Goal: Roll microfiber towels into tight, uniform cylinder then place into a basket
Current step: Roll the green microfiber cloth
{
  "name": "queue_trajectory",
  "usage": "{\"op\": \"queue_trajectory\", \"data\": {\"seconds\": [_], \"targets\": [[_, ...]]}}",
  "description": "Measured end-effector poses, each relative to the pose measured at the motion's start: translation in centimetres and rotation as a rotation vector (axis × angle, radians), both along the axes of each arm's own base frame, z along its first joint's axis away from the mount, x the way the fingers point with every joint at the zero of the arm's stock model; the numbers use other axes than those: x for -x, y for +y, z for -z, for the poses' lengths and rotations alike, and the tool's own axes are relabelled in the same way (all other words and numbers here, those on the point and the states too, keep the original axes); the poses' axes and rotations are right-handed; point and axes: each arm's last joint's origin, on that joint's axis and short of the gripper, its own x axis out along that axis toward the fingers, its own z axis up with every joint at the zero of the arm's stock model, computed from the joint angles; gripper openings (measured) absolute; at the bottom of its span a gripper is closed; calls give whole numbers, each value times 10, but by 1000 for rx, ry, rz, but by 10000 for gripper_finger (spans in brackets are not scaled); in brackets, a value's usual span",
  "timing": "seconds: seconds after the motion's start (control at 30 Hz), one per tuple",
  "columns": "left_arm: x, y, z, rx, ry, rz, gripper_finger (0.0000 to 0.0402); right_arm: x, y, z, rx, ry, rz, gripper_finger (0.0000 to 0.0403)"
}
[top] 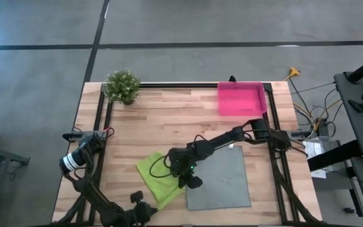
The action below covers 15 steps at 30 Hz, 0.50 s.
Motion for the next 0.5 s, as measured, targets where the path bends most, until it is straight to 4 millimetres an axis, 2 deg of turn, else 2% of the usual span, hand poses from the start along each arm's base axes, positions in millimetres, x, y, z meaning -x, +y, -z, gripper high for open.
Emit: {"op": "queue_trajectory", "data": {"seconds": [0.07,0.2,0.37,0.5], "targets": [[8,3,-12,-24,68,34,1,1,0,-1,-1,5,3,8],[16,1,-23,-96,65,132,1,1,0,-1,-4,17,12,8],[14,1,-26,-165,74,203,1,1,0,-1,-13,31,31,8],[5,-14,-45,-377,-33,419,0,0,0,-1,-20,44,46,8]]}}
